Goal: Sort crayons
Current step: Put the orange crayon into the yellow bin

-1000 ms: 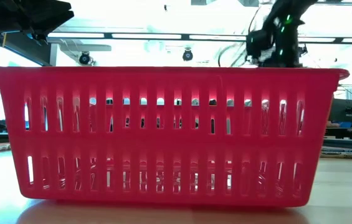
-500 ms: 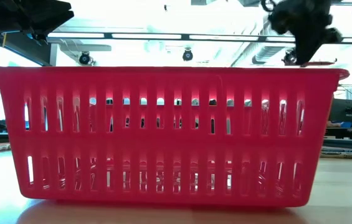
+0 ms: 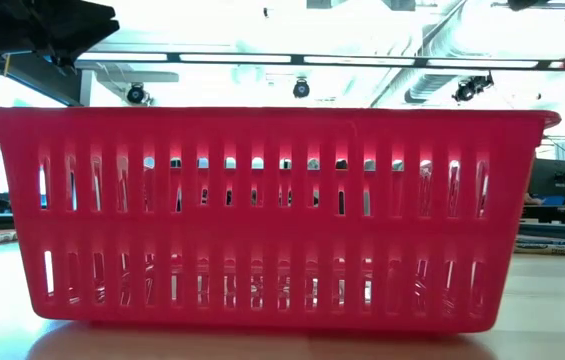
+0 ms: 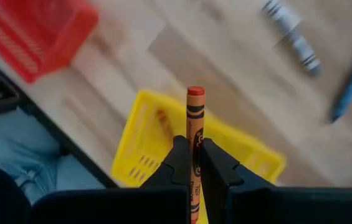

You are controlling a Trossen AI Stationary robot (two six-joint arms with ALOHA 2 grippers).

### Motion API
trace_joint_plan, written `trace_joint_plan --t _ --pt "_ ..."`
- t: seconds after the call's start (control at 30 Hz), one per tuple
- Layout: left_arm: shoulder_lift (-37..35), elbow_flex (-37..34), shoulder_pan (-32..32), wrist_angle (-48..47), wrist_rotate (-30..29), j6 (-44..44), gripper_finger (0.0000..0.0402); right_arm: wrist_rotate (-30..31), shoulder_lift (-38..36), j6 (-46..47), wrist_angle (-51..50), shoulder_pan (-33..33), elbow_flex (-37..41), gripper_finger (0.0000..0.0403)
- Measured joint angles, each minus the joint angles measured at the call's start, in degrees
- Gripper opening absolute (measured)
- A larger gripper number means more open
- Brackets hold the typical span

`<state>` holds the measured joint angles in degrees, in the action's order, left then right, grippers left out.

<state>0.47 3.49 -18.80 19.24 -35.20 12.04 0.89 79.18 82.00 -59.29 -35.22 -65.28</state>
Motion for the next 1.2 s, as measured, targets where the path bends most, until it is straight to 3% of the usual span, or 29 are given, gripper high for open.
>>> trace_joint_plan --t 0.23,0.5,1.07,1.2 --pt "-0.01 0.0 0.0 -0.63 -0.67 -0.03 0.0117 -2.05 8.01 7.81 6.95 -6.56 -0.02 0.0" --pt "0.0 0.0 0.0 -0.6 -0.68 -0.07 0.0117 -4.35 14.96 6.75 7.79 -7.51 -0.02 0.0001" --pt "0.0 0.0 0.01 -0.54 -1.51 0.06 0.0117 -5.2 17.99 2.55 5.13 -4.9 0.48 0.0003" --pt "0.0 0.01 0.01 -0.54 -1.51 0.06 0.0117 -6.79 17.99 2.36 5.14 -4.95 0.48 0.002"
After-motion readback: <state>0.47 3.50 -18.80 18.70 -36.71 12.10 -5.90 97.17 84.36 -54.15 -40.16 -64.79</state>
